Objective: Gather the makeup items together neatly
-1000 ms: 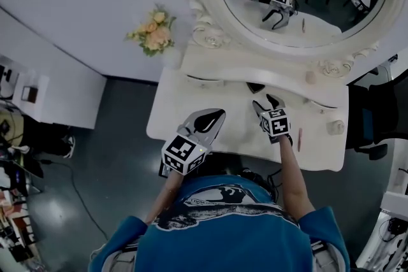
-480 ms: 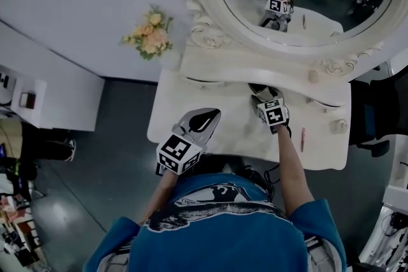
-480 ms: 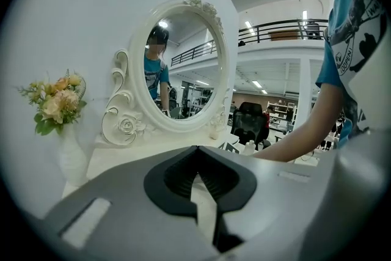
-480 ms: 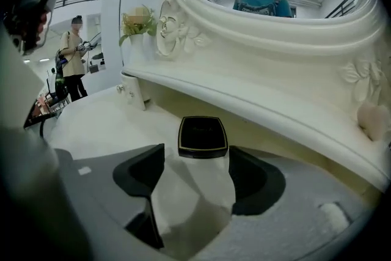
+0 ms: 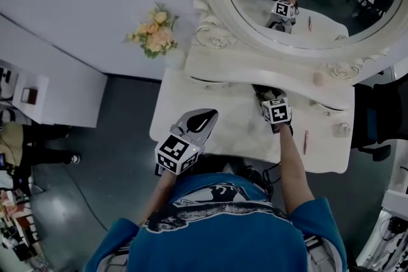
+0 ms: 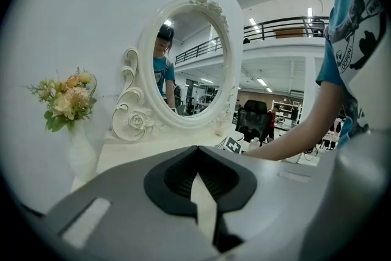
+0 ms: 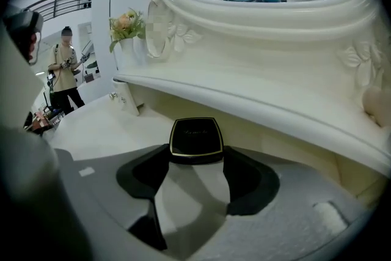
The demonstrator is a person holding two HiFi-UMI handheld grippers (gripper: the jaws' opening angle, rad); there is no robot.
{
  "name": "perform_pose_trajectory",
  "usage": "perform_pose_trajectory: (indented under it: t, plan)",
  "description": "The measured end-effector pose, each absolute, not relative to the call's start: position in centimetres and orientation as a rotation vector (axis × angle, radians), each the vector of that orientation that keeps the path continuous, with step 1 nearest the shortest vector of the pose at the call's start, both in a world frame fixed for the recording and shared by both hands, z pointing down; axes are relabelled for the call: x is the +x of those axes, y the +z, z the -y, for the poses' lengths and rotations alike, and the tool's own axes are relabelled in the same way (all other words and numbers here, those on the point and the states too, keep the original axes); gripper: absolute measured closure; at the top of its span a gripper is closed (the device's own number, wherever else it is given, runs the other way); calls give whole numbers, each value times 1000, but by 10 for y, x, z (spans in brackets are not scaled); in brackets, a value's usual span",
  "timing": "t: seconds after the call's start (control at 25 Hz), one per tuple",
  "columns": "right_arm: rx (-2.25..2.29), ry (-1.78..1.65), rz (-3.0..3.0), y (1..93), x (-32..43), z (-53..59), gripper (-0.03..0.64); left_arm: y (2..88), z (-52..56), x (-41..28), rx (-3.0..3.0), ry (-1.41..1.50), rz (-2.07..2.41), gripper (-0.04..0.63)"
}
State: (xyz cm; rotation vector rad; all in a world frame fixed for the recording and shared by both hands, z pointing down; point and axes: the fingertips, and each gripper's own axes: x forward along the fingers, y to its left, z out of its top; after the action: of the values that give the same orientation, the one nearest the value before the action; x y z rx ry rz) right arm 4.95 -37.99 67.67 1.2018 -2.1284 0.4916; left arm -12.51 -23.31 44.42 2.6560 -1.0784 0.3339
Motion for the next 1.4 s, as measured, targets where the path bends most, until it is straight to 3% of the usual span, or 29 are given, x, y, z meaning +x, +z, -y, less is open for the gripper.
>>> perform_pose_trajectory:
  t: [1.4]
  plan:
    - [1594, 1041, 1802, 676, -41, 237, 336, 459, 215, -146, 2650, 280, 992, 583]
